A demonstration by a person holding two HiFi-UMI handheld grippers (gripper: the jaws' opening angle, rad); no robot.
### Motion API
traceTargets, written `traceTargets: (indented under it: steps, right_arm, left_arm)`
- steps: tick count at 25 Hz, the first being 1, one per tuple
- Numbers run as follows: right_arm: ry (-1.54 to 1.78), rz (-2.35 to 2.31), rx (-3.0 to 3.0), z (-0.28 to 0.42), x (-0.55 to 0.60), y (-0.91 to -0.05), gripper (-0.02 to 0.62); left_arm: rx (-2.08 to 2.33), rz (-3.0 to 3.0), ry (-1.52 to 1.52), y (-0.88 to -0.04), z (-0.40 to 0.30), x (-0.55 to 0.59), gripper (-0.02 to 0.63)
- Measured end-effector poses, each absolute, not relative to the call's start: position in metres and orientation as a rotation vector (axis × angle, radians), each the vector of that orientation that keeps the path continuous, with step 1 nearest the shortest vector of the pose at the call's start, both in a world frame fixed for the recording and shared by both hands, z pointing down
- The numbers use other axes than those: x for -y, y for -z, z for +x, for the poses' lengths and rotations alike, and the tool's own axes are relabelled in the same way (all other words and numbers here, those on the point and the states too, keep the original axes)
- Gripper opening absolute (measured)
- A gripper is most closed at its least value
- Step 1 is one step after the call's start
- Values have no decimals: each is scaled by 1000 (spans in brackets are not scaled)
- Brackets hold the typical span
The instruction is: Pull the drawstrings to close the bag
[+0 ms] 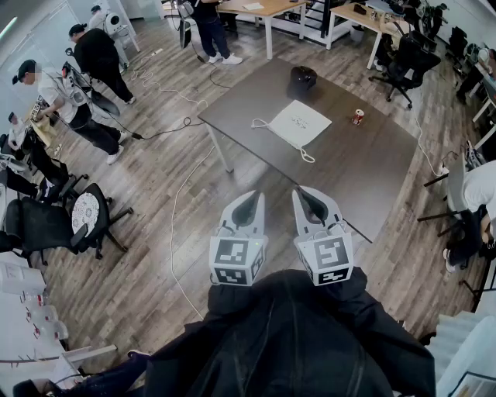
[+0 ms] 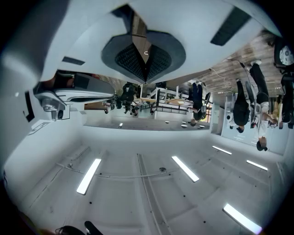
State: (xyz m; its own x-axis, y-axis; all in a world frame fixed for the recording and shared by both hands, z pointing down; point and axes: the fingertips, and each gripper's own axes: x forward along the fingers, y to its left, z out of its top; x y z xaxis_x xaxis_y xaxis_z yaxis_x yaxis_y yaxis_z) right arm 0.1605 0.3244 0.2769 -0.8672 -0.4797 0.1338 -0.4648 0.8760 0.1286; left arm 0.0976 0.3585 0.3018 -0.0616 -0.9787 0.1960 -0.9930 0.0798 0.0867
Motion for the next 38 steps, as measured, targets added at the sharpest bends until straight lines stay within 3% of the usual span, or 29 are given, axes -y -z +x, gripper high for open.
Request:
traceTargets:
  steps: [20,38]
  right_arm:
    - [60,706,2841,123,-335,-306,23]
    - [-35,628,2717,54,-364,-375,23]
  left_arm:
    - [2045,2004,-192,-336,71,-370,34]
    - [1961,1902,-257,-403,2,-408,34]
